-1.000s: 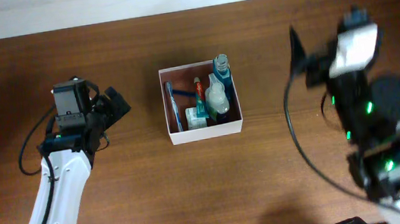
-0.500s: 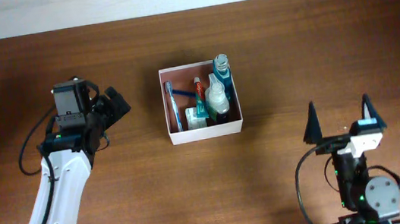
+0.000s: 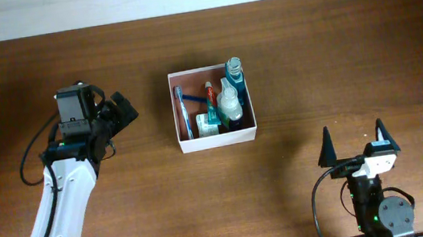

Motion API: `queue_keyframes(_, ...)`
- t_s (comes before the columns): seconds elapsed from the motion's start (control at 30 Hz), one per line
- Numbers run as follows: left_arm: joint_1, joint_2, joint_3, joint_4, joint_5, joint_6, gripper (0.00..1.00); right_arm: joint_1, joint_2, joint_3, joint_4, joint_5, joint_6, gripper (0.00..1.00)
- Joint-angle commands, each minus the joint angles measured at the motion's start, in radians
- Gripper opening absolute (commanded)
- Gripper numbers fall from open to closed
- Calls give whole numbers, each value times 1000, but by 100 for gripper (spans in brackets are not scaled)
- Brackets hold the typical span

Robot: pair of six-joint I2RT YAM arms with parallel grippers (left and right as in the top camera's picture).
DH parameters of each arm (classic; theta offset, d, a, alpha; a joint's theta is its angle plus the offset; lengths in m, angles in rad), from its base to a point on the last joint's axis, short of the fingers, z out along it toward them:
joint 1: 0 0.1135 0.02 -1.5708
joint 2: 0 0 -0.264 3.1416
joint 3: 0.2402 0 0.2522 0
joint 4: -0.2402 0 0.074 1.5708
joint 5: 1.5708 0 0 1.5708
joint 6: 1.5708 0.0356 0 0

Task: Pack container

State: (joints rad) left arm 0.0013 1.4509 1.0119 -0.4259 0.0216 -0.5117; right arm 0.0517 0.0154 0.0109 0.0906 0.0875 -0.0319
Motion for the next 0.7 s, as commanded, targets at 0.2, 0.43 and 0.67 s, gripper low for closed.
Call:
queue_keyframes(0.2,2,-13,8,2,-3,12,99,-8,-12,-5,-127,-2,-50,99)
queue_keyframes(0.43,2,-13,8,2,-3,12,99,-8,-12,-5,-163,-2,-46,99)
queue_keyframes(0.67,2,-13,8,2,-3,12,100,-8,-12,-5,-163,-1,-46,99)
